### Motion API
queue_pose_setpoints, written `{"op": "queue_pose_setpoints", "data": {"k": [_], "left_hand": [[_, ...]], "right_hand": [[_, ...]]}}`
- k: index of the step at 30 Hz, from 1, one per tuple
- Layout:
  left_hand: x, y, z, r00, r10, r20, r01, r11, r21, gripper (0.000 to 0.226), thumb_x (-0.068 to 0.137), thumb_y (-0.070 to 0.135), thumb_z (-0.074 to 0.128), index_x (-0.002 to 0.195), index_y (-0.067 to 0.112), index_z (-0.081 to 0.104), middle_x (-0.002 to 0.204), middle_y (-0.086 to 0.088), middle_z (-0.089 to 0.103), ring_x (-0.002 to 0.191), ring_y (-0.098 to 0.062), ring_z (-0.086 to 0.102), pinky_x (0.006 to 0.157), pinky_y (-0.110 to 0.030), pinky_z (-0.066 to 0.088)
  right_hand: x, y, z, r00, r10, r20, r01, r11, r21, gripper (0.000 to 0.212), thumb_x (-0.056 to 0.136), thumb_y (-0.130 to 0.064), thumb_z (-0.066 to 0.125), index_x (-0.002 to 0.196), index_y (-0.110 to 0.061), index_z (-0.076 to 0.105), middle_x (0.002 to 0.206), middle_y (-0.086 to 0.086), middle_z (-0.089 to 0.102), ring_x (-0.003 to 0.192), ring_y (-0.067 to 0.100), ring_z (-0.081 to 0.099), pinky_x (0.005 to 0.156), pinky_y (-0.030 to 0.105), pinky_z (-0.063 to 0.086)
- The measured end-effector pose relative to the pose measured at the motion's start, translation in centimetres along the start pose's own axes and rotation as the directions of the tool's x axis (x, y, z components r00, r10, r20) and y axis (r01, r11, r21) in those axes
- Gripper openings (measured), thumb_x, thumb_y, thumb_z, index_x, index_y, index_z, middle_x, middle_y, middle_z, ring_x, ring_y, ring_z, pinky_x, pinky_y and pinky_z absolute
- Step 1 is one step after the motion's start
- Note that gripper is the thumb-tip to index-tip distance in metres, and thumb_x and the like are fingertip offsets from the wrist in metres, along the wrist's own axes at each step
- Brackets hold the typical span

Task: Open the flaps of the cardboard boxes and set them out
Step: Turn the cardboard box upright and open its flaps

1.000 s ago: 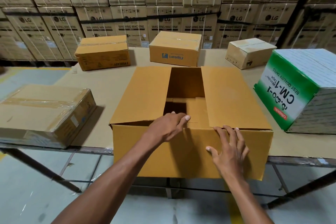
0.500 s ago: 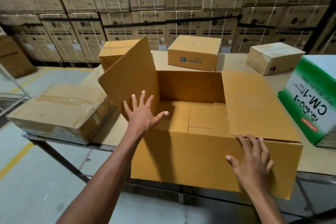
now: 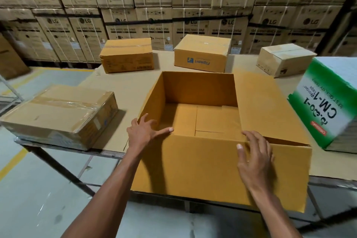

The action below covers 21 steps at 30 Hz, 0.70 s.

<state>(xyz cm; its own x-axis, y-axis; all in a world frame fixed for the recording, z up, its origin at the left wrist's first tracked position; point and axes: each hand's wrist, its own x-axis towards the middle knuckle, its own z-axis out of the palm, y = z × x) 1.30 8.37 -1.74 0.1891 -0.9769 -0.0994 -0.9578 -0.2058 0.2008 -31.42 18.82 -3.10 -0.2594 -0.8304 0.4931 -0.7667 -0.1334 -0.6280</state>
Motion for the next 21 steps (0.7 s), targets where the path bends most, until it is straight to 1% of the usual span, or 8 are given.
{"op": "queue_pose_setpoints", "data": {"k": [2, 4, 6, 10, 12, 15, 18, 21], "left_hand": [[0.2, -0.1, 0.3, 1.000, -0.010, -0.007, 0.009, 1.000, -0.021, 0.101, 0.055, 0.102, 0.031, 0.134, 0.043, 0.056, 0.164, 0.002, 0.024, 0.148, -0.035, 0.025, 0.108, -0.060, 0.034], [0.3, -0.1, 0.5, 1.000, -0.016, -0.018, 0.015, 0.999, -0.050, 0.097, 0.056, 0.101, 0.036, 0.131, 0.043, 0.059, 0.163, 0.002, 0.028, 0.147, -0.035, 0.025, 0.108, -0.061, 0.033], [0.4, -0.2, 0.8, 0.999, -0.014, -0.037, 0.012, 0.997, -0.071, 0.095, 0.057, 0.100, 0.039, 0.129, 0.042, 0.061, 0.161, 0.002, 0.031, 0.147, -0.034, 0.026, 0.108, -0.061, 0.033], [0.6, -0.4, 1.2, 0.997, -0.011, -0.073, 0.005, 0.997, -0.082, 0.091, 0.059, 0.099, 0.040, 0.126, 0.042, 0.064, 0.159, 0.001, 0.035, 0.147, -0.034, 0.026, 0.108, -0.062, 0.034], [0.6, -0.3, 1.3, 0.997, -0.013, -0.080, 0.006, 0.996, -0.087, 0.089, 0.059, 0.098, 0.040, 0.125, 0.042, 0.064, 0.159, 0.001, 0.036, 0.147, -0.033, 0.026, 0.108, -0.062, 0.035], [0.3, 0.0, 1.1, 0.995, -0.005, -0.095, -0.005, 0.994, -0.105, 0.087, 0.061, 0.096, 0.042, 0.124, 0.041, 0.066, 0.158, 0.001, 0.037, 0.147, -0.033, 0.026, 0.109, -0.060, 0.032], [-0.1, 0.1, 0.9, 0.995, 0.007, -0.100, -0.020, 0.992, -0.128, 0.085, 0.062, 0.095, 0.043, 0.123, 0.039, 0.067, 0.158, 0.000, 0.037, 0.147, -0.033, 0.024, 0.110, -0.060, 0.029], [-0.1, -0.1, 1.2, 0.994, 0.006, -0.110, -0.020, 0.992, -0.122, 0.085, 0.062, 0.095, 0.043, 0.122, 0.040, 0.067, 0.157, 0.000, 0.038, 0.146, -0.034, 0.025, 0.109, -0.060, 0.030]], "right_hand": [[1.0, -1.9, 0.0, 0.990, -0.048, 0.132, 0.024, 0.984, 0.177, 0.033, 0.104, -0.029, 0.046, 0.136, -0.026, 0.054, 0.134, -0.005, 0.055, 0.121, 0.015, 0.053, 0.098, 0.043, 0.049], [2.0, -3.4, 0.4, 0.947, -0.044, 0.319, -0.018, 0.982, 0.189, 0.037, 0.105, -0.037, 0.041, 0.142, -0.033, 0.046, 0.138, -0.004, 0.056, 0.122, 0.013, 0.054, 0.096, 0.035, 0.050], [2.9, -4.0, 1.1, 0.901, -0.007, 0.434, -0.004, 1.000, 0.024, 0.045, 0.104, -0.051, 0.032, 0.146, -0.038, 0.036, 0.141, -0.002, 0.055, 0.126, 0.020, 0.052, 0.099, 0.039, 0.048], [5.1, -4.0, 1.5, 0.815, 0.198, 0.544, -0.068, 0.966, -0.250, 0.056, 0.103, -0.057, 0.024, 0.149, -0.027, 0.038, 0.152, 0.005, 0.044, 0.137, 0.028, 0.042, 0.114, 0.047, 0.029], [6.0, -3.7, 1.1, 0.808, 0.244, 0.536, -0.088, 0.950, -0.299, 0.057, 0.103, -0.058, 0.025, 0.150, -0.027, 0.036, 0.164, 0.008, 0.021, 0.140, 0.032, 0.040, 0.118, 0.052, 0.024], [7.2, -3.6, -0.1, 0.889, 0.167, 0.427, -0.062, 0.967, -0.248, 0.053, 0.102, -0.056, 0.035, 0.150, -0.034, 0.034, 0.167, -0.009, -0.012, 0.142, 0.034, 0.036, 0.119, 0.056, 0.014], [9.1, -2.8, -1.9, 0.965, 0.121, 0.232, -0.058, 0.964, -0.259, 0.057, 0.099, -0.052, 0.047, 0.151, -0.036, 0.032, 0.166, -0.006, -0.015, 0.152, 0.029, 0.014, 0.118, 0.057, 0.004], [11.3, -0.7, -4.2, 0.984, 0.158, 0.087, -0.126, 0.947, -0.296, 0.061, 0.095, -0.047, 0.054, 0.151, -0.035, 0.031, 0.168, 0.001, -0.007, 0.153, 0.033, -0.009, 0.116, 0.057, -0.006]]}}
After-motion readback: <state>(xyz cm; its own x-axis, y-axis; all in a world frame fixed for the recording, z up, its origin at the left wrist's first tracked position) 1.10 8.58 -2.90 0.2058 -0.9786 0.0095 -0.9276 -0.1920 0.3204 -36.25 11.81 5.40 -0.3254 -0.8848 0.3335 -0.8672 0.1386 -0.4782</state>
